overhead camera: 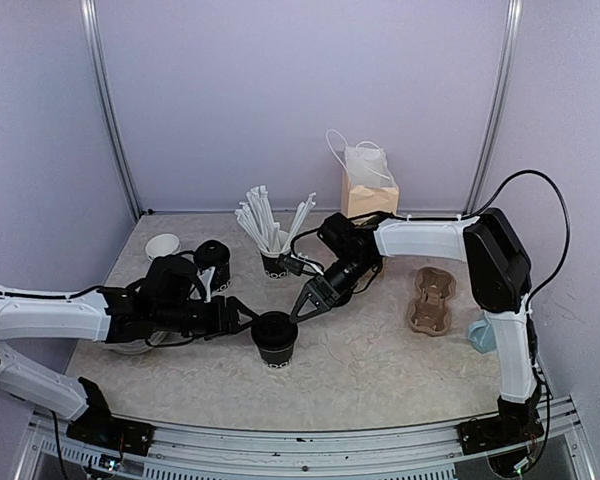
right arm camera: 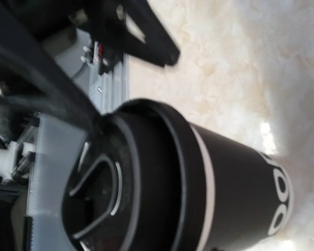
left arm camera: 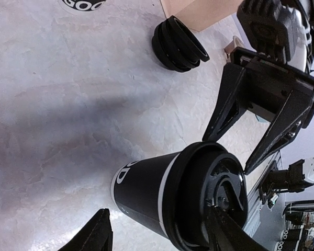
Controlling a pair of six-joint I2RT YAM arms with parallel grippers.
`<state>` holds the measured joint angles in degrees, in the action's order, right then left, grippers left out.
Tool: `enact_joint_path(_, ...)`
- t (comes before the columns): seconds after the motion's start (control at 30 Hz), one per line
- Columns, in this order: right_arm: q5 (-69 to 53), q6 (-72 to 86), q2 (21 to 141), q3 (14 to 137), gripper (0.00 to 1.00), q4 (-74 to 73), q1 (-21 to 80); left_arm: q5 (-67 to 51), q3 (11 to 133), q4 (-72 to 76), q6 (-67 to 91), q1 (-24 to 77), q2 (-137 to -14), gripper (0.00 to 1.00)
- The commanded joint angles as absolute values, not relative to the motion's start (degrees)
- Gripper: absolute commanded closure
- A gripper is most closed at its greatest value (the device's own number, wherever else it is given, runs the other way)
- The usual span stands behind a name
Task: Pack the takeout coffee
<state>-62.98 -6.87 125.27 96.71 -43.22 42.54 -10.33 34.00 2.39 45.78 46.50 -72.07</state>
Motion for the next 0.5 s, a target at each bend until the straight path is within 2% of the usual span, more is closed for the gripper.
enact_joint_path(0.0,-55.87,-12.66,121.36,97.51,0.52,-47.33,42.97,-6.51,39.16,-4.19,40.76,46.23,-68.36,0.37)
enact_joint_path(0.13,-52.15,-14.48,118.74,97.76,0.45,-48.34,42.7,-5.83,44.1,-7.7,37.84,46.93,-67.21,0.33)
enact_joint_path(0.33,-49.44,-19.77,114.45,96.83,0.41,-49.25,42.62,1.09,52.61,-13.96,28.57,50.09,-66.88,0.27)
enact_joint_path(0.37,-48.98,-21.04,113.57,96.65,0.41,-49.19,42.57,2.79,54.07,-14.99,26.72,50.43,-66.85,0.03)
enact_joint_path(0.47,-45.72,-23.69,109.81,96.38,0.41,-48.3,42.62,7.44,59.11,-18.6,23.62,50.14,-67.01,0.01)
